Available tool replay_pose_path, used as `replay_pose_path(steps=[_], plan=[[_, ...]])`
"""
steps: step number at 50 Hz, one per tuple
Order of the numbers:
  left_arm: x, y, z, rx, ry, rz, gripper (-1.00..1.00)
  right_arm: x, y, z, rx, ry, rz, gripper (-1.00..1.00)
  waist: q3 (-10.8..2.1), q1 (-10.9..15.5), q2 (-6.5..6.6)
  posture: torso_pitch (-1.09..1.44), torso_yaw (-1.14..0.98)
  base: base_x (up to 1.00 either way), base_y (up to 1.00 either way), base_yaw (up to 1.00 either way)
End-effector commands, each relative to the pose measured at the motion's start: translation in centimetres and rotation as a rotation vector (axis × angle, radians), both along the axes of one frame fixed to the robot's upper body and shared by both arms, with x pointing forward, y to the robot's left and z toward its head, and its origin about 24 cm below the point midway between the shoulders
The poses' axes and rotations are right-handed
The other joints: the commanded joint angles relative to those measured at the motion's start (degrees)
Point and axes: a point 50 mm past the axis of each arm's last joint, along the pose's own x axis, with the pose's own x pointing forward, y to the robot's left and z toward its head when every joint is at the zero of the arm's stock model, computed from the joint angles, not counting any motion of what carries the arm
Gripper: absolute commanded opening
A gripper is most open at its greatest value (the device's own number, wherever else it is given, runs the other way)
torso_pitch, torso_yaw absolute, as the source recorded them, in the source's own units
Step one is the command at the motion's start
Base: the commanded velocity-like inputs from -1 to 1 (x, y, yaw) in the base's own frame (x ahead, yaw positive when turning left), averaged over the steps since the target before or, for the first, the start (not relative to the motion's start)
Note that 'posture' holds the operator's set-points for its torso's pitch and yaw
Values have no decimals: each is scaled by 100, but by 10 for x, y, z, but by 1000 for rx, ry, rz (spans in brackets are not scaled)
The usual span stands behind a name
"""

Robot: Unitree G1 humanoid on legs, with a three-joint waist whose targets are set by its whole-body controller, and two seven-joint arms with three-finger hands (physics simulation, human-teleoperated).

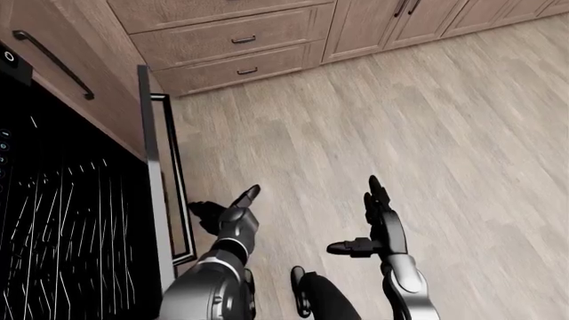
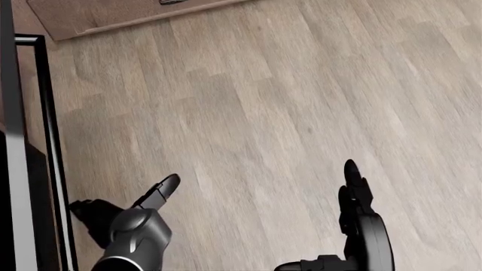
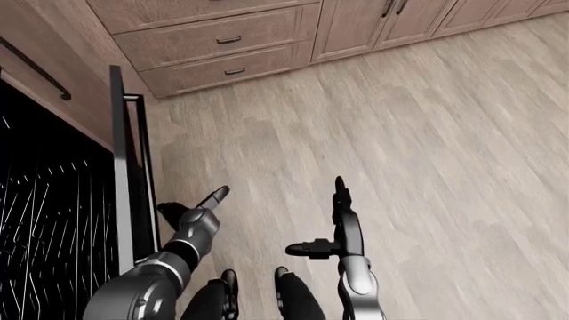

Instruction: Close the dishwasher door

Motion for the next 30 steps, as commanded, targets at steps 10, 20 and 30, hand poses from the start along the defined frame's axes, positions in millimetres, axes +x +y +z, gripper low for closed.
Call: replay_pose_path(steps=[10, 20, 30], plan=[[2, 25, 8, 26, -25, 113, 100, 2, -2, 13, -4, -72, -4, 100, -182, 76, 52, 64, 0, 0, 0, 0], [2, 33, 9, 27, -21, 131, 100, 4, -1, 12, -6, -67, -1, 100, -153, 81, 58, 64, 0, 0, 0, 0], [2, 37, 9, 22, -20, 150, 100, 4, -1, 11, -5, -67, -1, 100, -128, 109, 63, 64, 0, 0, 0, 0]])
